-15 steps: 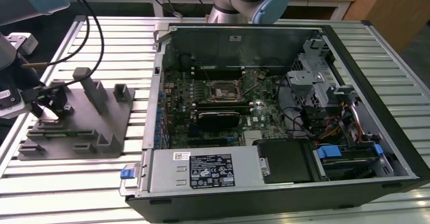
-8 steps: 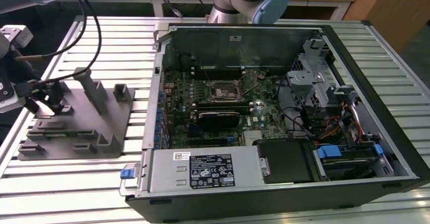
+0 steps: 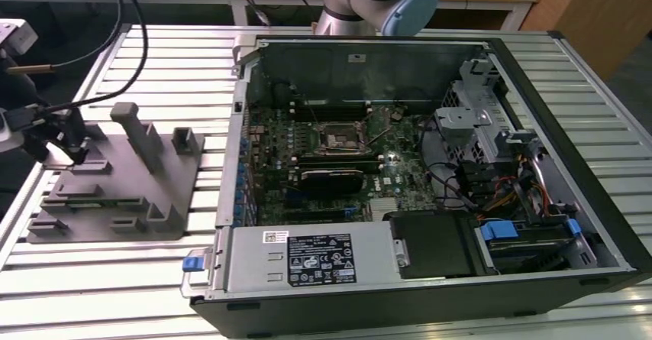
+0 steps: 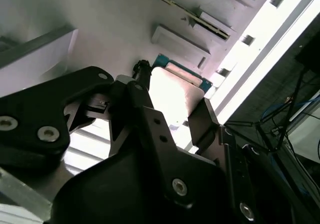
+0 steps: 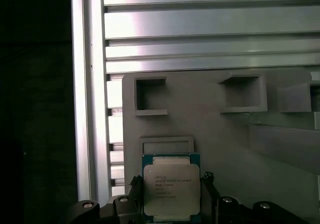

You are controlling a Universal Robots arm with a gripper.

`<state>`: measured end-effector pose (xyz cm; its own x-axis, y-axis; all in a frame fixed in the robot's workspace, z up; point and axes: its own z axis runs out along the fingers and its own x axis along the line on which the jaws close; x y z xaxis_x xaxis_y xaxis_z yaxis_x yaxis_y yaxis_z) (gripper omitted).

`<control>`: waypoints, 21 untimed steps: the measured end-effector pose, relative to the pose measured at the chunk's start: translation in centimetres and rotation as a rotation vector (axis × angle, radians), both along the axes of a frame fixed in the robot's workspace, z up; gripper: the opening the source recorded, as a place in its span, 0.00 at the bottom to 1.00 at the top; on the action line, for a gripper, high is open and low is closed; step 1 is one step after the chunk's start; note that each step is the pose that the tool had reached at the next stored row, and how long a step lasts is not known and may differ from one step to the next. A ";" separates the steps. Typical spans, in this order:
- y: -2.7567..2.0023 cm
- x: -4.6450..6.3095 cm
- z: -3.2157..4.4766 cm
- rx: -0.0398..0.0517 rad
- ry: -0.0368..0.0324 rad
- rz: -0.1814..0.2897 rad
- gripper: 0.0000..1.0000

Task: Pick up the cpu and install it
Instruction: 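Pick up the cpu and move it towards the insertion slot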

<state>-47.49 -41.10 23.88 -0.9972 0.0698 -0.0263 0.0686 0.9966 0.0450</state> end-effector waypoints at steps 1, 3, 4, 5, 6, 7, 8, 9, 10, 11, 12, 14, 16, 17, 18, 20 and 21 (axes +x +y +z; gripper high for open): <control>0.00 0.0 0.37 0.0000 0.0000 0.000 0.55; 0.00 0.0 1.14 -0.0001 0.0000 0.000 0.55; 0.00 0.0 1.54 0.0000 -0.0001 0.000 0.55; 0.00 0.0 1.93 0.0000 -0.0002 0.000 0.55; 0.00 0.0 2.32 0.0000 -0.0002 0.000 0.55; 0.00 0.0 2.70 -0.0001 -0.0002 0.000 0.55; 0.00 0.0 3.07 0.0000 -0.0003 0.000 0.55; 0.00 0.0 3.41 -0.0001 -0.0003 0.000 0.55; 0.00 0.0 3.76 -0.0001 -0.0002 0.000 0.55; 0.00 0.0 4.09 -0.0001 -0.0003 0.000 0.55; 0.00 0.0 4.44 0.0000 -0.0005 0.000 0.55; 0.00 0.0 5.12 0.0000 -0.0009 0.000 0.55; 0.00 0.0 5.81 0.0000 -0.0012 0.000 0.55; 0.00 0.0 6.19 0.0000 -0.0014 0.000 0.55; 0.00 0.0 6.57 0.0000 -0.0018 0.000 0.55; 0.00 0.0 7.35 0.0000 -0.0026 0.000 0.55; 0.00 0.0 7.78 0.0000 -0.0030 0.000 0.55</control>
